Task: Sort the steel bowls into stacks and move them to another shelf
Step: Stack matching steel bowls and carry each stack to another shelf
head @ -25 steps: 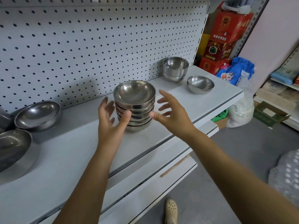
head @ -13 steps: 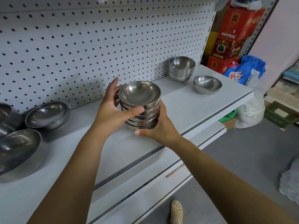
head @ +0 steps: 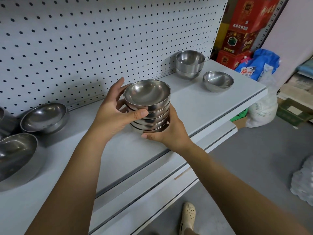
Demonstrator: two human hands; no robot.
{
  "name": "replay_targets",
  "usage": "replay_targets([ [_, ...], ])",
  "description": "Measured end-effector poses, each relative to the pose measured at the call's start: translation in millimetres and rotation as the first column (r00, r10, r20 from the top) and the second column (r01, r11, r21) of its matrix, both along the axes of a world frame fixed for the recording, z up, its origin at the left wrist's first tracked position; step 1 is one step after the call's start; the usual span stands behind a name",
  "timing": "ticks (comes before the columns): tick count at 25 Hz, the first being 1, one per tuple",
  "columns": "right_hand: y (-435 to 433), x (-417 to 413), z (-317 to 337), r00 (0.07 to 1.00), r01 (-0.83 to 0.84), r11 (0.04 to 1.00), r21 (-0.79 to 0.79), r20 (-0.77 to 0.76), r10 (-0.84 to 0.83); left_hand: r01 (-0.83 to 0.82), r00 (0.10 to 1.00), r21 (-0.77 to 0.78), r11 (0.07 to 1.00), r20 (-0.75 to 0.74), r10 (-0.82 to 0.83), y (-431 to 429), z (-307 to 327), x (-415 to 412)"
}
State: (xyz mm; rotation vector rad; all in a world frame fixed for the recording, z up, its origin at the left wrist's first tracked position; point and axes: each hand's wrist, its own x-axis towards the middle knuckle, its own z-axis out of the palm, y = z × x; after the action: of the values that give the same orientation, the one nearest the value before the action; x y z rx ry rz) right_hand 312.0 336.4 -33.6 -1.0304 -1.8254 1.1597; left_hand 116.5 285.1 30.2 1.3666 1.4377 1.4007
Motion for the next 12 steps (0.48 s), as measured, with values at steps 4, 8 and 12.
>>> replay_targets([
  [4,-7,24,7,1.0,0.003,1.0,-0.007,-0.013,-0.003,0.073,0.997,-0.02,0.997,0.035,-0.072,-2,7,8],
  [8,-16,64,15,1.0,0.029,0.999,-0.023,-0.004,-0.029,0.138,0.99,-0.031,0.99,0.024,-0.137,-2,14,36],
  [12,-23,115,19,0.993,0.114,0.993,-0.023,-0.017,-0.115,0.211,0.977,-0.038,0.977,0.006,-0.211,9,17,81],
])
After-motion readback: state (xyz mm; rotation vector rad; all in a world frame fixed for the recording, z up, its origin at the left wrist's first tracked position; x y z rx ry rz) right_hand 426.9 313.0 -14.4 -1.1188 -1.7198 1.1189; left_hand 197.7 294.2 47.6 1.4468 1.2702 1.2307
